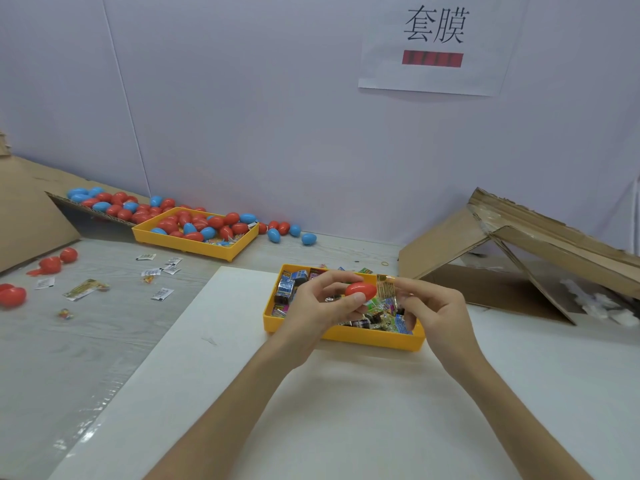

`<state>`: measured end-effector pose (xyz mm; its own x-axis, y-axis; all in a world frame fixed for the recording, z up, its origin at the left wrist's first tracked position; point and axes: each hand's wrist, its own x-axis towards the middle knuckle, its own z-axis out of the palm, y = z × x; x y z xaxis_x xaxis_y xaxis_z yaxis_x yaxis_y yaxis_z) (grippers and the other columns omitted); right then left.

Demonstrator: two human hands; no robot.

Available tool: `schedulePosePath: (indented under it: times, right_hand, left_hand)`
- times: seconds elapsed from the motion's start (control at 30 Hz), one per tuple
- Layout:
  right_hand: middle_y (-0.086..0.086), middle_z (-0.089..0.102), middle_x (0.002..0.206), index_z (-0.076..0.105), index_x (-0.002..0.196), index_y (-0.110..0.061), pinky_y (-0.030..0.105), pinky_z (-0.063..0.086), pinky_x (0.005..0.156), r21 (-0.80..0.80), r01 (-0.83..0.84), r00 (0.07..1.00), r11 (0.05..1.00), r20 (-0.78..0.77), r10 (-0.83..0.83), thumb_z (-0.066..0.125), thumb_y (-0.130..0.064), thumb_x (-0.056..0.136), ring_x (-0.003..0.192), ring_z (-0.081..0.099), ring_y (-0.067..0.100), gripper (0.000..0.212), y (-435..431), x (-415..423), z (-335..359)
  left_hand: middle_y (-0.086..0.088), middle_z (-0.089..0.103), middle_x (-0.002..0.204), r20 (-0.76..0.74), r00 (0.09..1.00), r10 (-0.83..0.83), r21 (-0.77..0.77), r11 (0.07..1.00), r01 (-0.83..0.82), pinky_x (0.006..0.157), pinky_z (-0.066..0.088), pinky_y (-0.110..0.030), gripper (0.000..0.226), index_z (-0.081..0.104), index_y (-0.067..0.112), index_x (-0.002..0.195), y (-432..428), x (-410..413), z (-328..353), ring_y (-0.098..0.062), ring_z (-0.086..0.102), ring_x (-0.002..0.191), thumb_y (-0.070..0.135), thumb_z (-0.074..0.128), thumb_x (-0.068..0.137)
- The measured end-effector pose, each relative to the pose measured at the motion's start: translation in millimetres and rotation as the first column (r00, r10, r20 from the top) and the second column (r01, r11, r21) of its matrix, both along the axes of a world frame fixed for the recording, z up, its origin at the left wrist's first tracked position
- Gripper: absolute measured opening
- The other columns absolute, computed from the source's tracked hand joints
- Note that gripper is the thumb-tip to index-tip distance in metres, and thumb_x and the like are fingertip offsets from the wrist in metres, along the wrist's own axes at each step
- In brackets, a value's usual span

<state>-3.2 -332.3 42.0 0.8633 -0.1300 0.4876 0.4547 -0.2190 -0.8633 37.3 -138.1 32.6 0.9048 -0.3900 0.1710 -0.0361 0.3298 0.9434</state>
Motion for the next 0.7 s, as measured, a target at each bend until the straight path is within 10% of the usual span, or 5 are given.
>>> schedulePosePath:
  times: [0.2, 0.7]
  right_hand:
    - [-0.008, 0.066, 0.065, 0.081, 0.084, -0.039, 0.021, 0.047, 0.054, -0.018, -0.094, 0.995, 0.995, -0.021, 0.094, 0.054, 0.017, 0.090, 0.050, 0.053, 0.014, 0.063, 3.1, -2.8, 1.5]
    - [0.000, 0.069, 0.075, 0.078, 0.091, -0.005, 0.029, 0.048, 0.059, 0.038, -0.135, 0.987, 0.990, -0.083, 0.137, 0.052, 0.021, 0.087, 0.056, 0.056, 0.018, 0.037, -4.6, 0.5, -1.5]
  left_hand:
    - [-0.017, 0.071, 0.106, -0.001, 1.000, 0.008, -0.004, 1.000, -0.008, 0.077, 0.059, -0.029, 0.020, 0.075, 0.018, 0.105, 0.1, 0.1, 0.4, -0.031, 0.074, 0.089, 0.013, 0.076, 0.086]
    - [-0.015, 0.073, 0.100, -0.011, 1.000, -0.025, -0.008, 1.000, 0.025, 0.077, 0.059, -0.028, 0.031, 0.072, 0.010, 0.110, -0.1, 1.8, -0.3, -0.026, 0.073, 0.085, 0.025, 0.074, 0.083]
